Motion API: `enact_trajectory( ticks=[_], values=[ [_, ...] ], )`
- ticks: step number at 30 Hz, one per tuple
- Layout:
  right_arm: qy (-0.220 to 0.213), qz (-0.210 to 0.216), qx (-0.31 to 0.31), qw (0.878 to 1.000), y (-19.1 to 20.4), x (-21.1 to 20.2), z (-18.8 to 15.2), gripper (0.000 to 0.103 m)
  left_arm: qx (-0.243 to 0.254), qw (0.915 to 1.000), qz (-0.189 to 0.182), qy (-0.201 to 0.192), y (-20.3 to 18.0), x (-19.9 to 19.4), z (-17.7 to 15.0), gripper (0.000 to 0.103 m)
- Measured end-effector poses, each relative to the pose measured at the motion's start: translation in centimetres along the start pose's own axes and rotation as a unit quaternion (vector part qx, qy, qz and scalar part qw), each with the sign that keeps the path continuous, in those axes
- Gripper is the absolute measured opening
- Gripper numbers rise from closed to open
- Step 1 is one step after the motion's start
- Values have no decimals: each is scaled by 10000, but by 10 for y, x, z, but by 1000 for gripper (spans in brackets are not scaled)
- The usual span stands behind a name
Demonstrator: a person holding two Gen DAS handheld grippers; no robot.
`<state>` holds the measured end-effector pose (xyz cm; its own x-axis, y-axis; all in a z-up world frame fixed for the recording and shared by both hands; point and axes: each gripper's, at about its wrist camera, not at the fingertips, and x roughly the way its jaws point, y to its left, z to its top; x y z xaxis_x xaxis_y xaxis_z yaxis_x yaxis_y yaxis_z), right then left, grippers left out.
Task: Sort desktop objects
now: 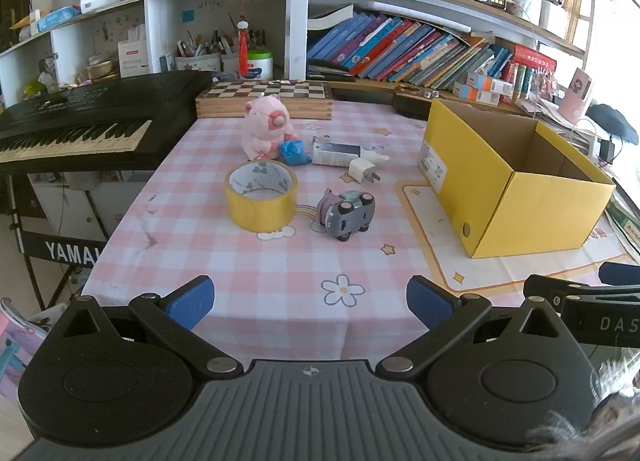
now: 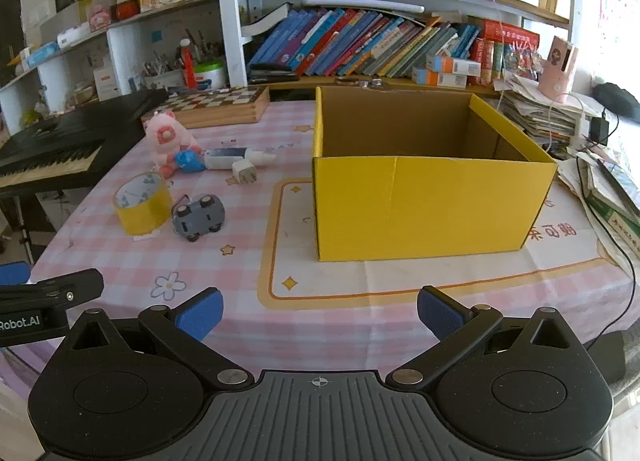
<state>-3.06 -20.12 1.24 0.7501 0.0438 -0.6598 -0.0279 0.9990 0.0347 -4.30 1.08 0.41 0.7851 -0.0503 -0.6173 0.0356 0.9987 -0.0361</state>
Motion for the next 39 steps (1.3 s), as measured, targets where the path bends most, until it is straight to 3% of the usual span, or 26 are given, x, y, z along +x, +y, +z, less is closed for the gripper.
enact_trajectory(
  ticks=[21, 30, 39],
  values=[
    [-163, 869, -736, 9934, 39, 10, 9, 103, -109, 9997, 217, 28, 26, 18, 15, 103],
    [-235, 1207, -781, 9893, 47, 19, 14, 96, -26, 9996, 224, -140, 32, 22, 24, 103],
    [-207, 1465, -943, 9845, 64, 41, 25, 96, -107, 9990, 345, -274, 45, 39, 45, 103]
  ],
)
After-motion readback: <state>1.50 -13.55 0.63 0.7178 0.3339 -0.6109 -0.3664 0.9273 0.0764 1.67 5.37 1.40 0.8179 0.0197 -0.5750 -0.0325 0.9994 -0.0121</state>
